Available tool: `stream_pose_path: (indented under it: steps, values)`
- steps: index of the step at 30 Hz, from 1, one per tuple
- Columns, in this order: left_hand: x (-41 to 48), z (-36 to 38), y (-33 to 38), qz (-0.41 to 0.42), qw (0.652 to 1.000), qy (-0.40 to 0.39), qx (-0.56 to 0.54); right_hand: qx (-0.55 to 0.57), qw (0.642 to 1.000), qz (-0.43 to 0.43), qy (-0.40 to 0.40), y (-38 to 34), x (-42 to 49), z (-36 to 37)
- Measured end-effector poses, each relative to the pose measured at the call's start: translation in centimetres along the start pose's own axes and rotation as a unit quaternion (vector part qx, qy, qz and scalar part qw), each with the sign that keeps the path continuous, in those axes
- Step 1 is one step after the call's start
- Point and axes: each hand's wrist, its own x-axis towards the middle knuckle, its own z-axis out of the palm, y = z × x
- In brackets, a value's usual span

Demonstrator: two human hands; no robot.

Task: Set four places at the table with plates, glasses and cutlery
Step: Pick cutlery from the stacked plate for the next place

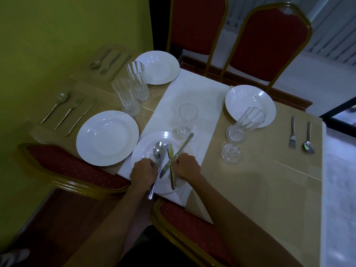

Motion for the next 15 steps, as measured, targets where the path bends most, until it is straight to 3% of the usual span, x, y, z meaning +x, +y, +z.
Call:
stream_pose_path:
  steps: [15]
  values:
    - [-1.0, 0.8, 0.4, 0.052, 0.998, 0.044, -0.012, -0.013, 1.000, -0.018, -0.010, 0.1, 0.1, 0.9]
